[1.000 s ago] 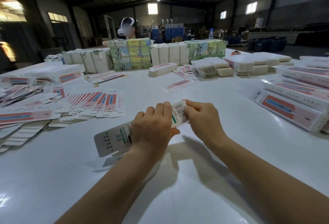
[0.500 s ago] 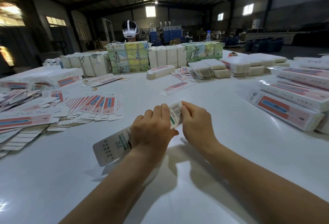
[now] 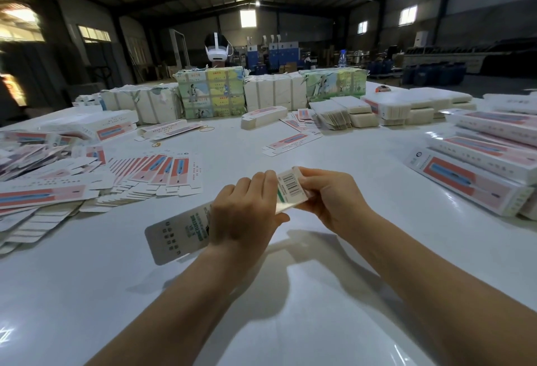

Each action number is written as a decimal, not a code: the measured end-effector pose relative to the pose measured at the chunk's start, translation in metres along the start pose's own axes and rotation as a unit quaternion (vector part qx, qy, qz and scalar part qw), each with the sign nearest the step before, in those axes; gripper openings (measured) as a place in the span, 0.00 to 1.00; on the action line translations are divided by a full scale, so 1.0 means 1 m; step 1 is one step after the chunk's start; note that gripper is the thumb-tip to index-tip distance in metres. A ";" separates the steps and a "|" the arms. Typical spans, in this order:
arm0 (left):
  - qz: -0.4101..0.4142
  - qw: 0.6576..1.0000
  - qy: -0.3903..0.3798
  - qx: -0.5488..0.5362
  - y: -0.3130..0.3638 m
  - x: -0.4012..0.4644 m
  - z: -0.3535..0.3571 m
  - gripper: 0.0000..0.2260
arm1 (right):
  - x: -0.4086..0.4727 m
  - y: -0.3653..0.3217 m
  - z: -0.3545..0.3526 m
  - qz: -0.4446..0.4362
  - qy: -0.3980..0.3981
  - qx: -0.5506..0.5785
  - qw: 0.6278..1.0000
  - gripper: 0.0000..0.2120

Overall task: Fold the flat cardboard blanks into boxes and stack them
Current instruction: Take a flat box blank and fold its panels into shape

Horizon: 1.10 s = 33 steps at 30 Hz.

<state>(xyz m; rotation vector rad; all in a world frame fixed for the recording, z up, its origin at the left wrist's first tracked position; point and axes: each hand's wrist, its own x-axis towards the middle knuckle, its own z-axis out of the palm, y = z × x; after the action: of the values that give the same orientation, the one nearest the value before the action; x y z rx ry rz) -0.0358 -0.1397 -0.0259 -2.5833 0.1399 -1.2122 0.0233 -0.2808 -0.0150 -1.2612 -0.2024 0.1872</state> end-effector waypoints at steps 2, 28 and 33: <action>-0.004 1.000 0.000 0.001 0.002 0.001 0.000 0.34 | -0.003 0.003 0.003 -0.048 0.026 -0.034 0.998 0.15; -0.082 0.995 -0.047 -0.022 0.000 0.005 0.001 0.34 | -0.011 0.003 0.017 -0.049 -0.029 -0.063 0.996 0.17; -0.115 0.988 -0.100 0.002 0.005 0.009 -0.005 0.33 | -0.011 0.015 0.017 -0.181 0.097 -0.295 0.933 0.12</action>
<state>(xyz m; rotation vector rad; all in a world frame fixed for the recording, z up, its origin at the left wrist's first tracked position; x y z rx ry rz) -0.0332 -0.1473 -0.0177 -2.7575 -0.2079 -1.0117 0.0076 -0.2639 -0.0252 -1.8004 -0.3315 -0.3436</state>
